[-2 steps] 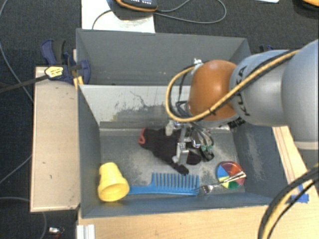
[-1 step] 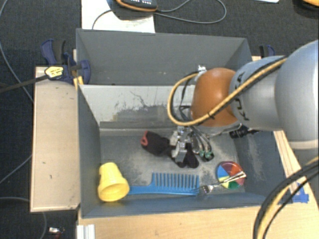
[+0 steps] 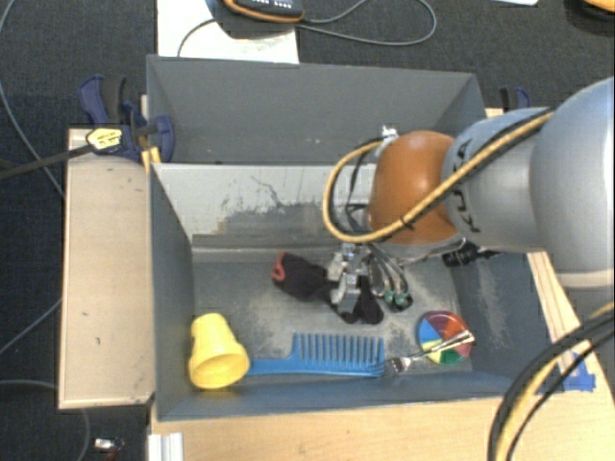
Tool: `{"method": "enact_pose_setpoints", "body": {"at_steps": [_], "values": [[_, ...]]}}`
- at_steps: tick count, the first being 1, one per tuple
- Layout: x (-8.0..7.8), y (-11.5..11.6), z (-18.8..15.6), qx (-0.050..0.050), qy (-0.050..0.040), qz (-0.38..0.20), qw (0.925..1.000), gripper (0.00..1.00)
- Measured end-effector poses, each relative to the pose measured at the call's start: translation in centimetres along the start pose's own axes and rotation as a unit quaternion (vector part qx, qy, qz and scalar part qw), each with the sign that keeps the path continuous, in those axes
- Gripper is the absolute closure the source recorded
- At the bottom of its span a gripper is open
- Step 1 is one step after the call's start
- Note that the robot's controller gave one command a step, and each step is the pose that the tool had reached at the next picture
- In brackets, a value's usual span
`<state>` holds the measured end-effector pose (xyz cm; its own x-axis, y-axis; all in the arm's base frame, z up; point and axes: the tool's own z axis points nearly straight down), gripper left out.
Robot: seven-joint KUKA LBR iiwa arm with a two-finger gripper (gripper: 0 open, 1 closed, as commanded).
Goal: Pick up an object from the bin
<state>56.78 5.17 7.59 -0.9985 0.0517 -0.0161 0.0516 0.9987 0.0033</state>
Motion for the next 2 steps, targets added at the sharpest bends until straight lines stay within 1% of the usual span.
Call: {"method": "enact_pose_setpoints", "body": {"at_steps": [1, 2], "values": [[0.0, 0.0, 0.1, -0.001, -0.0002, 0.006, 1.0000, 1.00], [-0.2, 0.0, -7.0, 0.000, 0.0020, 0.006, 1.0000, 1.00]]}}
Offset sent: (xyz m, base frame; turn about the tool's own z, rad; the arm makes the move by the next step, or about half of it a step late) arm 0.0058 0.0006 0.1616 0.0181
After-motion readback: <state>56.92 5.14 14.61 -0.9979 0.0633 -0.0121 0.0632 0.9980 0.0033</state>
